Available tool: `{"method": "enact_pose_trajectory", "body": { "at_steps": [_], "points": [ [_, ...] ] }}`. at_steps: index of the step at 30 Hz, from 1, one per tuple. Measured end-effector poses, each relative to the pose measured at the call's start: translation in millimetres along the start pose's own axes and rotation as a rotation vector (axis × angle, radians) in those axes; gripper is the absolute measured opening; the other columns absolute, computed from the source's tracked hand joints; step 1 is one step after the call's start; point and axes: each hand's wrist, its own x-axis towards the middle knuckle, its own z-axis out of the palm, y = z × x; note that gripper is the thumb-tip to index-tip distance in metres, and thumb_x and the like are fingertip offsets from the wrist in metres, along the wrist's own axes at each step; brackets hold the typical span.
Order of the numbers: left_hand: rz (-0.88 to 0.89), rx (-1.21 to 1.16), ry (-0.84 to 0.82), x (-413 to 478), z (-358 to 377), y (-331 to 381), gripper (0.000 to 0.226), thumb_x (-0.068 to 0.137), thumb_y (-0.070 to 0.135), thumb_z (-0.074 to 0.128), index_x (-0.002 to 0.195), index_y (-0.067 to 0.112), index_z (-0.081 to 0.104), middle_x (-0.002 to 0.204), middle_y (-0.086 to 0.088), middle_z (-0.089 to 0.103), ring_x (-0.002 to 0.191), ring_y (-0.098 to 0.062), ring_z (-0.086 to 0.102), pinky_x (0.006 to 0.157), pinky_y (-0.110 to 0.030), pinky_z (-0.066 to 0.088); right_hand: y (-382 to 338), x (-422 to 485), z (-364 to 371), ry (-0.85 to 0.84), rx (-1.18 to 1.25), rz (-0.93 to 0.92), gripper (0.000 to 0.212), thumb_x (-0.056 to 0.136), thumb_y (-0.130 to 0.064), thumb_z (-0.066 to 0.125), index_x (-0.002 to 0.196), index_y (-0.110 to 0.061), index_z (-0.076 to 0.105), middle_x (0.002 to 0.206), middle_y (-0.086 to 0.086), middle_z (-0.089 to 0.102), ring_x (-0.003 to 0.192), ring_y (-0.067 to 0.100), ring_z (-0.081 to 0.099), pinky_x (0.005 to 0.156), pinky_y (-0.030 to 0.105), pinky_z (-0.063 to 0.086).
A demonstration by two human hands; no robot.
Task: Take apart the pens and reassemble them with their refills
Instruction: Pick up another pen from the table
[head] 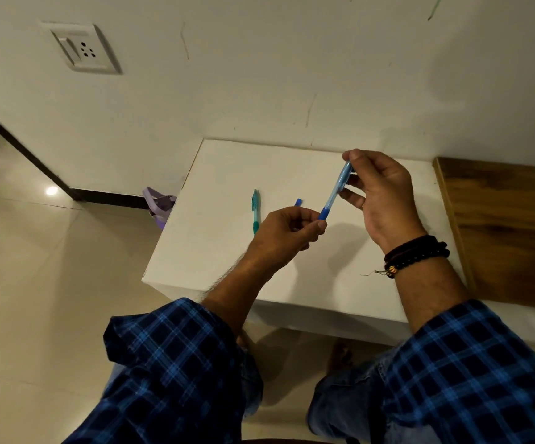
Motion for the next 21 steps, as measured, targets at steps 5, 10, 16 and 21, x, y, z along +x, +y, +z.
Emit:
{"method": "enact_pose_trajectory", "body": {
  "at_steps": [5, 10, 16, 21],
  "points": [
    [0.041, 0.040, 0.031, 1, 1, -1, 0.017, 0.091, 0.030, 0.072, 0.102, 0.016, 0.073, 0.092, -0.005, 0.074, 0.087, -0.020, 0.070, 0.080, -0.033, 0.061, 1, 1, -1, -0.017, -0.054, 0.019, 0.013, 0.098, -0.028, 0.063, 0.098, -0.022, 0.075, 0.101, -0.003, 0.073, 0.096, 0.014, 0.070, 0.074, 0.027, 0.058],
    [0.034, 0.152, -0.009, 2, -3, -3, 0.021, 0.097, 0.030, 0.064, 0.111, 0.016, 0.073, 0.094, 0.005, 0.075, 0.088, -0.011, 0.069, 0.079, -0.023, 0.058, 2, 2, -5, 0.027, 0.006, 0.080, 0.014, 0.099, -0.024, 0.062, 0.096, -0.020, 0.075, 0.094, -0.002, 0.070, 0.092, 0.013, 0.070, 0.075, 0.028, 0.057],
    [0.024, 0.156, 0.028, 0, -6, -5, 0.021, 0.097, 0.027, 0.065, 0.112, 0.015, 0.073, 0.099, -0.001, 0.077, 0.093, -0.017, 0.070, 0.082, -0.029, 0.058, 2, 7, -13, 0.126, 0.164, 0.112, 0.017, 0.100, -0.027, 0.061, 0.101, -0.016, 0.073, 0.091, -0.002, 0.066, 0.086, 0.013, 0.068, 0.073, 0.030, 0.061],
    [0.013, 0.116, 0.122, 4, -12, -9, 0.013, 0.093, 0.027, 0.071, 0.102, 0.019, 0.075, 0.091, -0.002, 0.076, 0.089, -0.024, 0.071, 0.084, -0.041, 0.060, 30, 11, -19, 0.085, -0.183, 0.236, 0.014, 0.095, -0.015, 0.063, 0.094, -0.008, 0.074, 0.080, 0.005, 0.066, 0.072, 0.019, 0.063, 0.065, 0.029, 0.059]
  ]
}}
